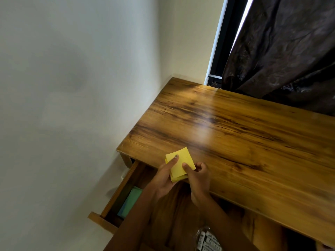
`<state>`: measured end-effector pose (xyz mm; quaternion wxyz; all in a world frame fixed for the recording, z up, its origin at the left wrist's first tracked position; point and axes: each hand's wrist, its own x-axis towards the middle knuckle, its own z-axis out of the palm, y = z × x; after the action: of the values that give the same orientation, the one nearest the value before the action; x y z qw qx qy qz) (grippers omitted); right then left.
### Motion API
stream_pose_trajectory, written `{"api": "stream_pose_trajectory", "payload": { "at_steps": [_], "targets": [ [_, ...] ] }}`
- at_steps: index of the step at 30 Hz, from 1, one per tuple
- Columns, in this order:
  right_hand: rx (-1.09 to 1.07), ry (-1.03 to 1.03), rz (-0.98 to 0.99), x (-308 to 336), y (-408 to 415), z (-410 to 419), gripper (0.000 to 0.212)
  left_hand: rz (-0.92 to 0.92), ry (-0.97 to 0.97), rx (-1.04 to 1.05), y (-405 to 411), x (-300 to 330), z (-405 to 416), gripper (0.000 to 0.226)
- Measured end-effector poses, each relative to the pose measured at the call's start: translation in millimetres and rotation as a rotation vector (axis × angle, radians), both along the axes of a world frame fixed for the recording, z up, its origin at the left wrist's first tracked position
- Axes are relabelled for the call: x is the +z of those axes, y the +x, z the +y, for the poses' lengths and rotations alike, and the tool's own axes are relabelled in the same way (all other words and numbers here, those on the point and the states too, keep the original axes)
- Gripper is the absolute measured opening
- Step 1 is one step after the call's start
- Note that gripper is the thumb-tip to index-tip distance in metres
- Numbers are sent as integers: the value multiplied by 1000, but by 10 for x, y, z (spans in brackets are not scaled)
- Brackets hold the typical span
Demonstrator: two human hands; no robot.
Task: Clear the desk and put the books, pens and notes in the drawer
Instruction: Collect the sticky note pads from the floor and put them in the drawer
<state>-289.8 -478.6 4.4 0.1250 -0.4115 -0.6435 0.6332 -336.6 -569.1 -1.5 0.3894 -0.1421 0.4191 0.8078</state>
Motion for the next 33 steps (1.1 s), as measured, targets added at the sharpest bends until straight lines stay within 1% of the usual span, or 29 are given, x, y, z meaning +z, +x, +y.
{"api": "stream_pose_trajectory", "payload": {
  "at_steps": [3, 5, 7, 9, 10, 12, 14, 16, 19, 23, 24, 26, 27, 29, 30, 31, 33],
  "targets": [
    [47, 18, -26, 5, 43, -32, 27, 10, -46, 30, 30, -13, 7, 33],
    [70, 53, -76, -7, 59, -33, 34, 14, -68, 41, 24, 0, -9, 28],
    [80, 137, -108, 13, 78, -28, 44, 21, -80, 40, 18, 26, -53, 20],
    [112, 159, -57, 77, 95, -28, 52, 42, -78, 21, 22, 37, -102, 22],
    [164, 148, -19, 106, 101, -38, 52, 56, -75, 6, 33, 48, -123, 25],
    [311, 109, 11, 147, 110, -84, 51, 104, -81, -36, 64, 55, -157, 32],
    [392, 84, -12, 163, 128, -140, 51, 146, -100, -73, 95, 63, -194, 34],
    [384, 39, -21, 165, 148, -177, 49, 167, -124, -102, 108, 71, -246, 36],
    [345, -86, -21, 127, 203, -224, 44, 173, -129, -157, 130, 60, -363, 38],
    [307, -330, -46, -57, 359, -270, 42, 271, -178, -294, 198, -12, -611, 40],
    [308, -364, -59, -110, 410, -285, 41, 303, -218, -308, 211, -43, -687, 44],
    [290, -377, -102, -224, 521, -309, 41, 356, -339, -265, 217, -141, -822, 49],
    [263, -371, -133, -294, 576, -323, 42, 393, -421, -232, 224, -207, -892, 47],
    [197, -358, -220, -446, 663, -343, 44, 510, -647, -229, 244, -357, -1018, 34],
    [170, -355, -261, -519, 694, -355, 43, 590, -784, -283, 254, -444, -1079, 28],
    [148, -358, -293, -587, 718, -365, 42, 681, -920, -387, 261, -541, -1130, 30],
    [116, -348, -361, -740, 745, -404, 39, 870, -1146, -650, 279, -717, -1181, 56]
  ]
}}
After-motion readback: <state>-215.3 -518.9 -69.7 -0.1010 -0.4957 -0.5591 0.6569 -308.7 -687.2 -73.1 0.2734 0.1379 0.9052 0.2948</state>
